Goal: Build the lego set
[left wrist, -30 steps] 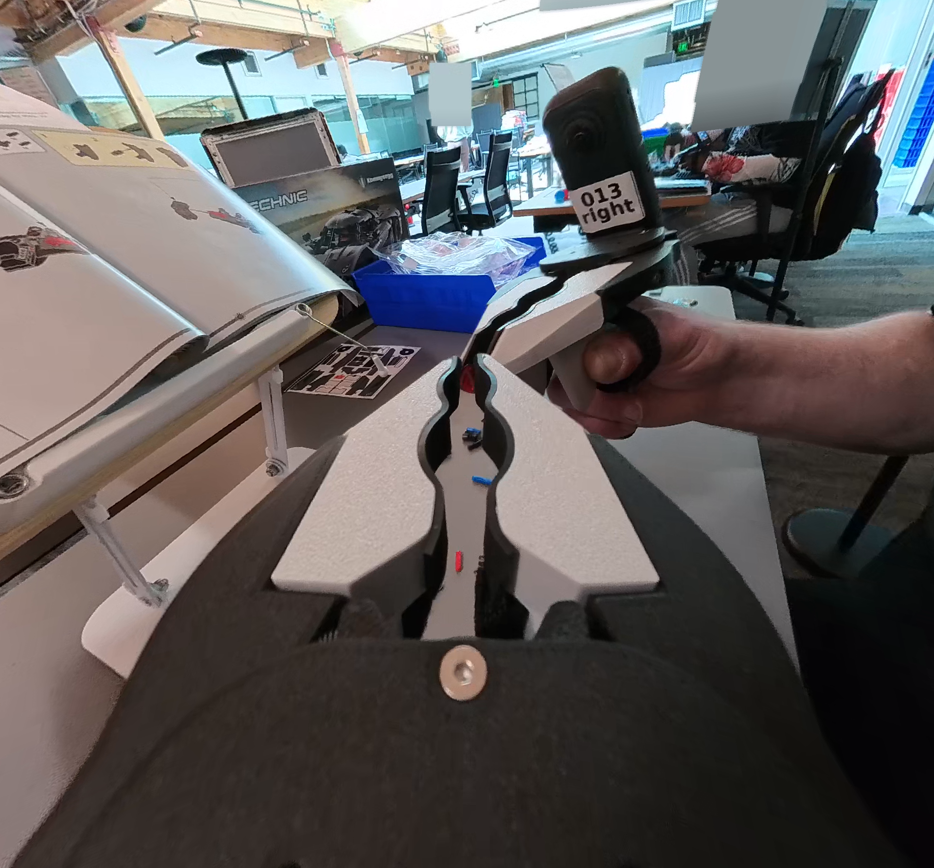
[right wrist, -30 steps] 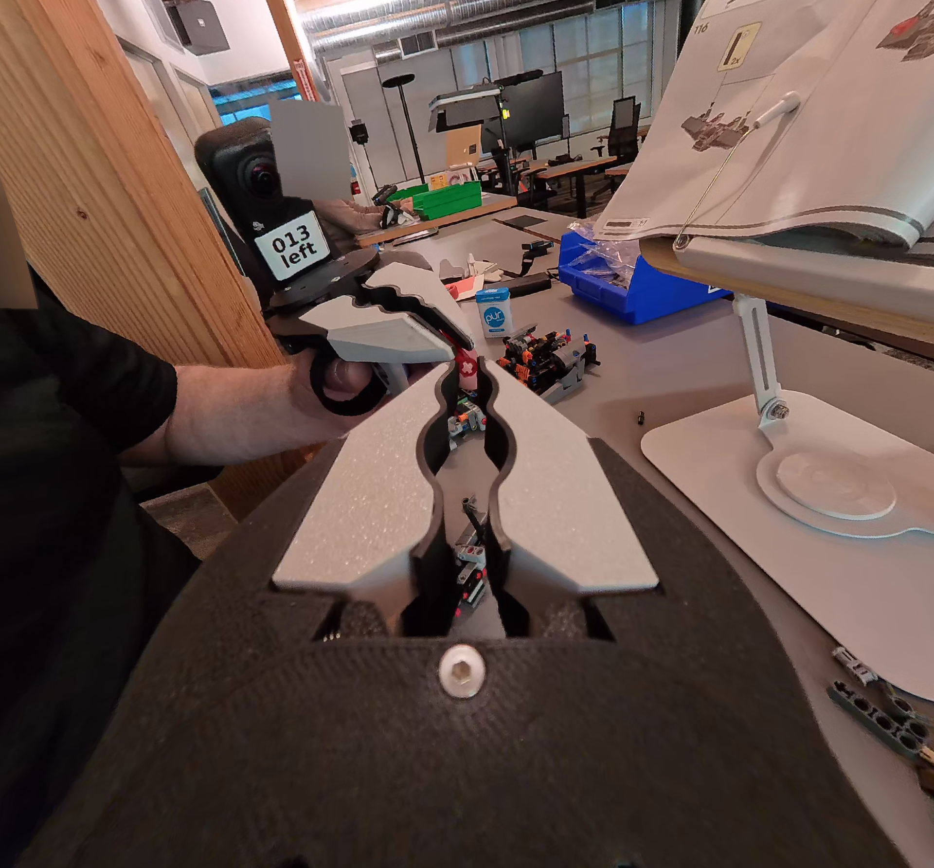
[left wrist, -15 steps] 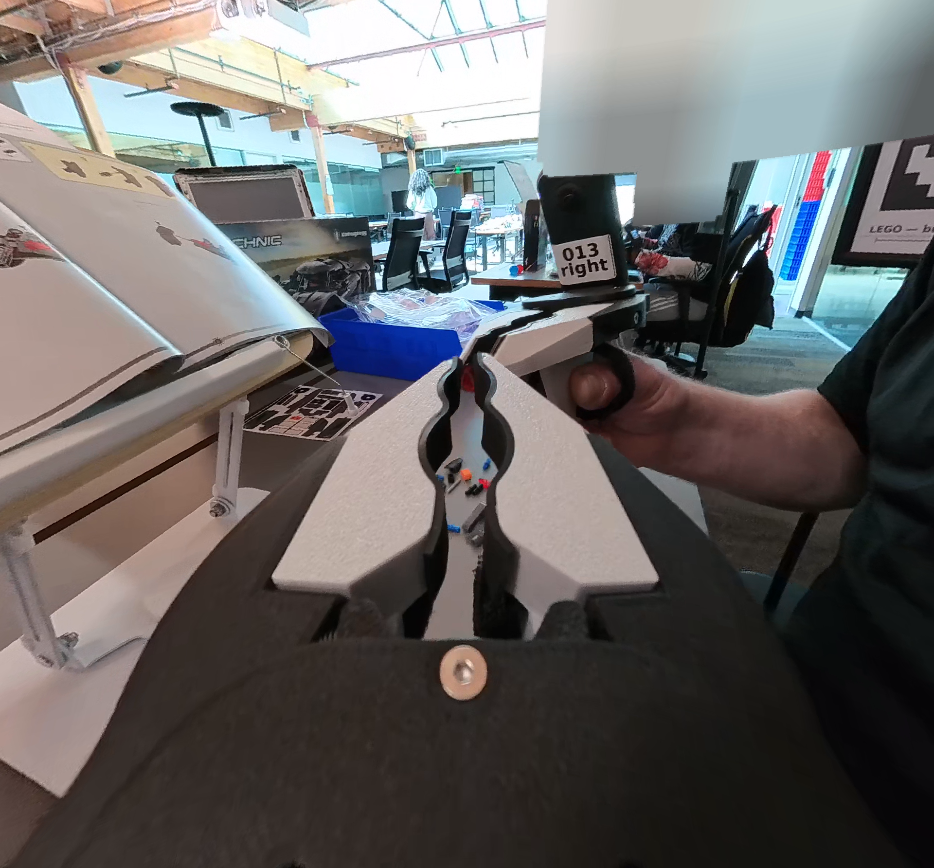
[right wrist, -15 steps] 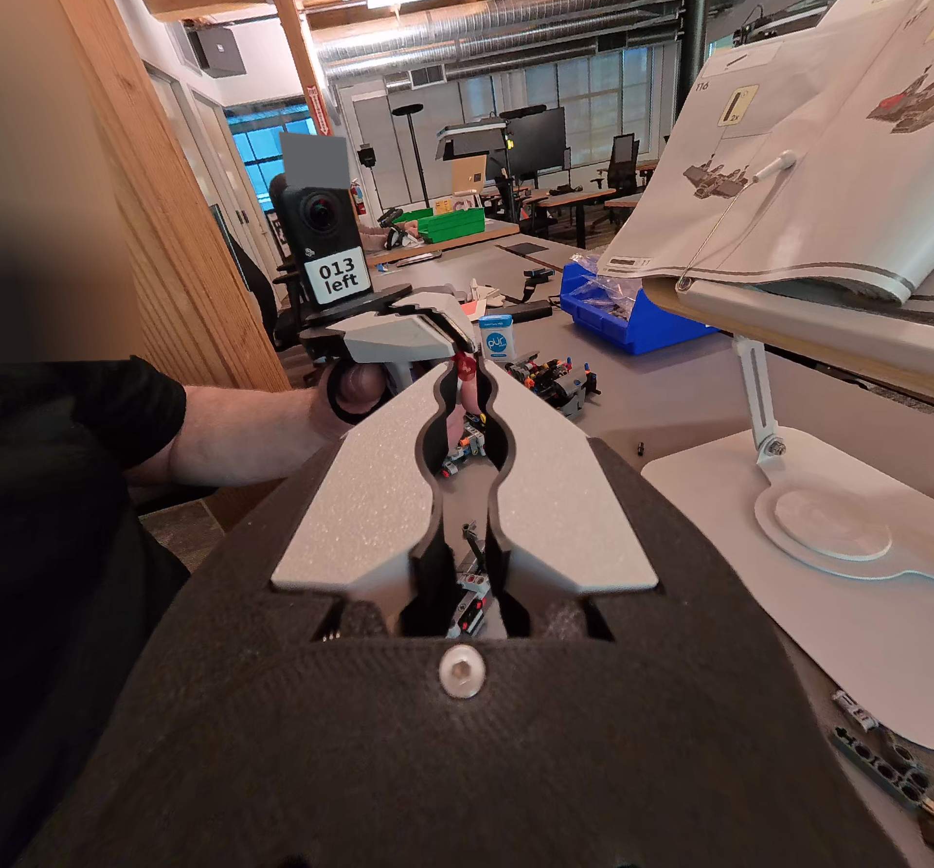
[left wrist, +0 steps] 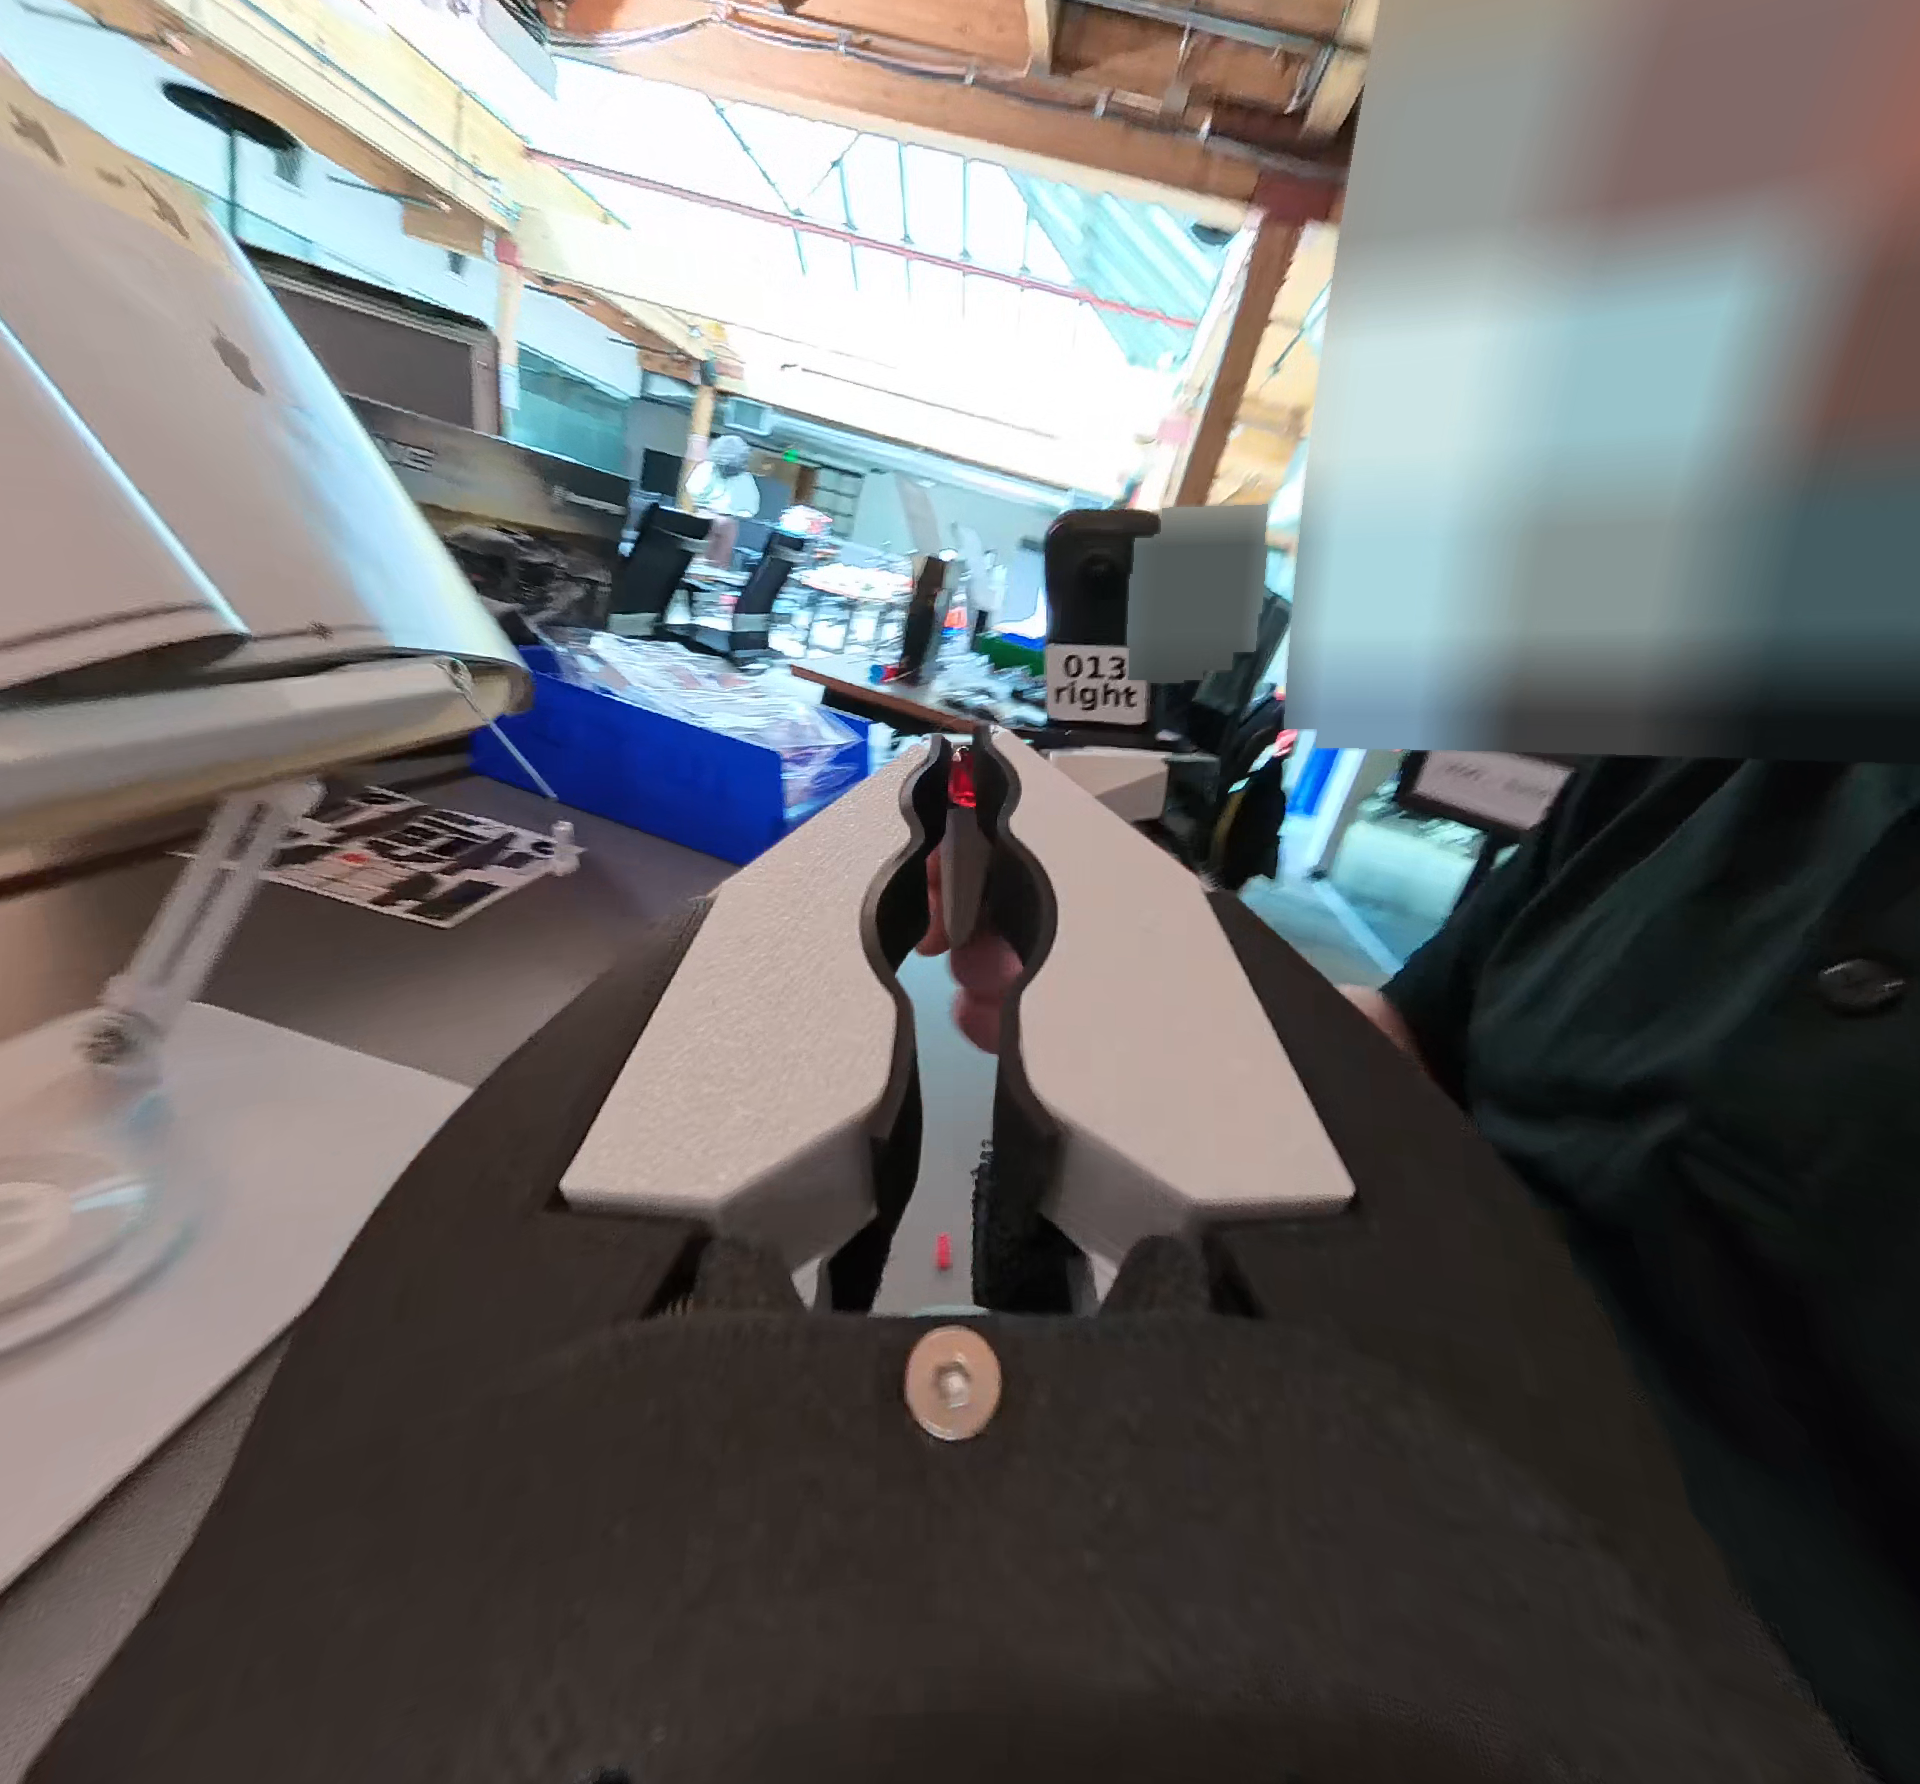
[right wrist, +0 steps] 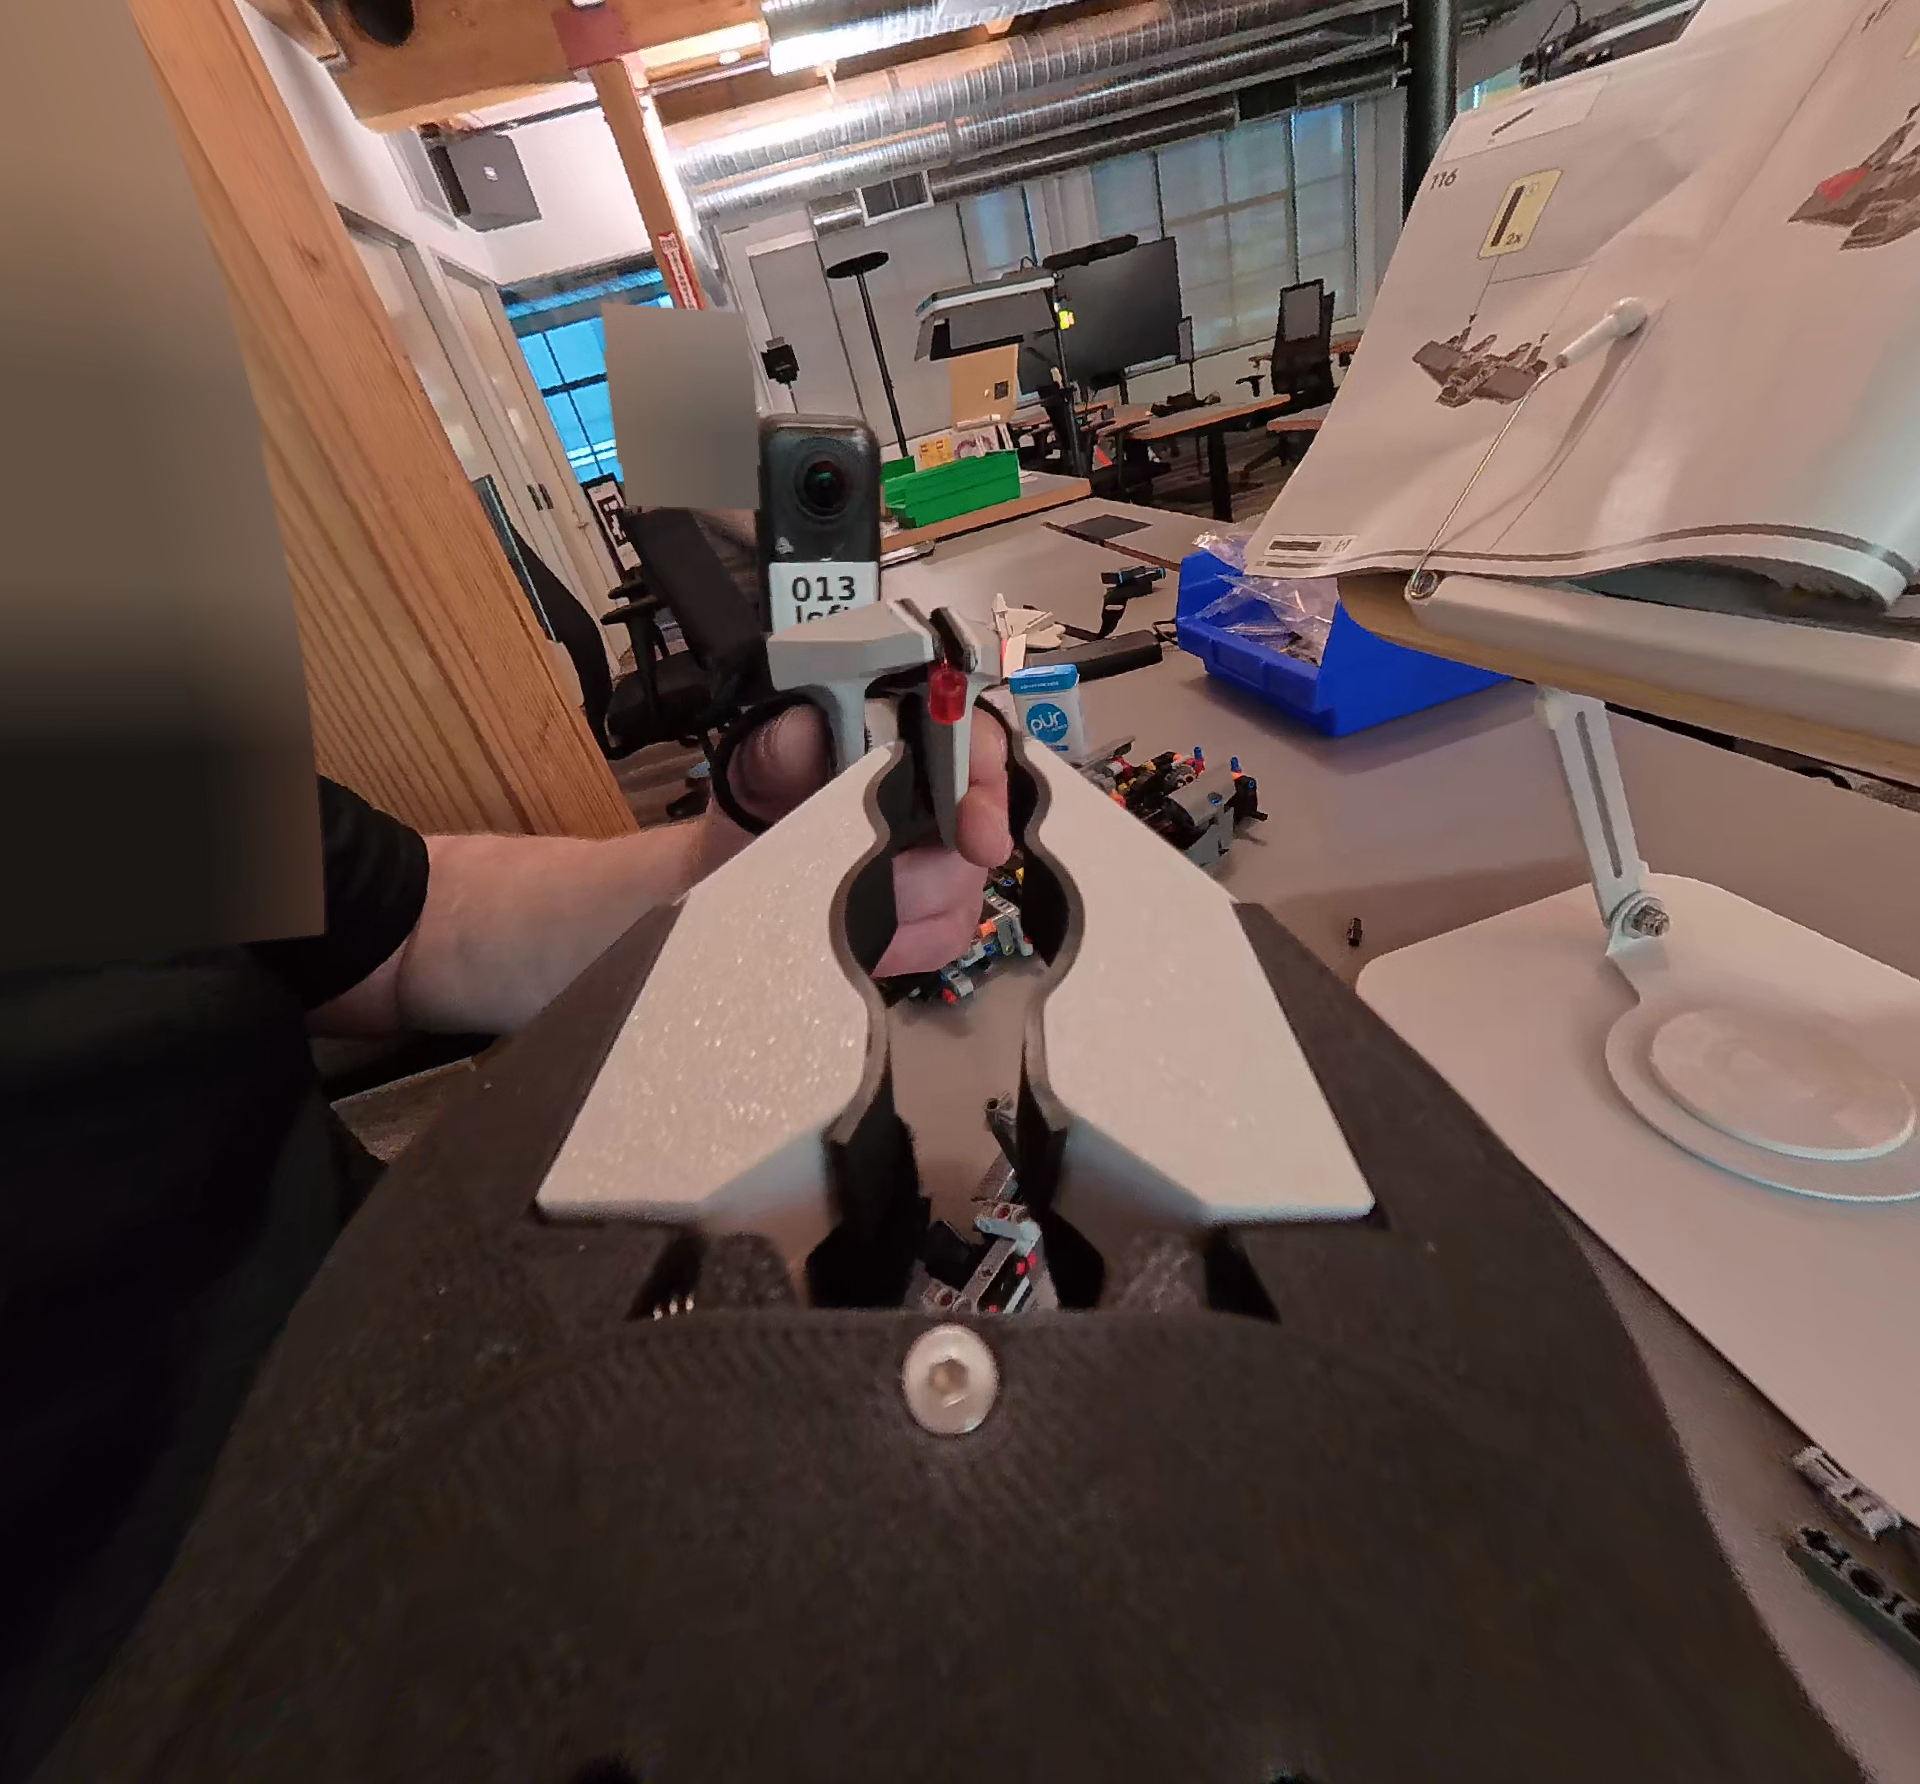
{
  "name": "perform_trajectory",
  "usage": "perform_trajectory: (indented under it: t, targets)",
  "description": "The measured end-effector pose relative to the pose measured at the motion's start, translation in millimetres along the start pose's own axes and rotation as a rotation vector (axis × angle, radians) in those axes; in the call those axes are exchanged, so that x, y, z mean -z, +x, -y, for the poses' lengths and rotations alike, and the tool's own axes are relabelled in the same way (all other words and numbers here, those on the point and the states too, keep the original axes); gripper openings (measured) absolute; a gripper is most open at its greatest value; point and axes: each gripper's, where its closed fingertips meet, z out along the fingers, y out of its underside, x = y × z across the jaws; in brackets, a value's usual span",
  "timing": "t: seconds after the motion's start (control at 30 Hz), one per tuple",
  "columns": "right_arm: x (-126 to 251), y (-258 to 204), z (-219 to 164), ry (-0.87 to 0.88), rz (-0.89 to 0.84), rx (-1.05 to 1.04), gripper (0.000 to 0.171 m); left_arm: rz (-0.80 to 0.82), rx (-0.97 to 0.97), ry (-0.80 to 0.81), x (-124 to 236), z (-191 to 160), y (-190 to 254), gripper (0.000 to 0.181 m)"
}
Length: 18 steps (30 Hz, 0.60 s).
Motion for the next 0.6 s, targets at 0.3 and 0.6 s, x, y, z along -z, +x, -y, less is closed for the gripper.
perform_trajectory:
  t: [0.3, 0.6]
  targets:
    - [21, -3, -7, -0.103, 0.031, 0.032, 0.012, -0.085, 0.092, -0.038, -2, -8, 6, 0.002]
    - [140, 34, -108, -0.689, -0.189, 0.098, 0.011, 0.015, -0.082, -0.316, 8, -56, 9, 0.002]
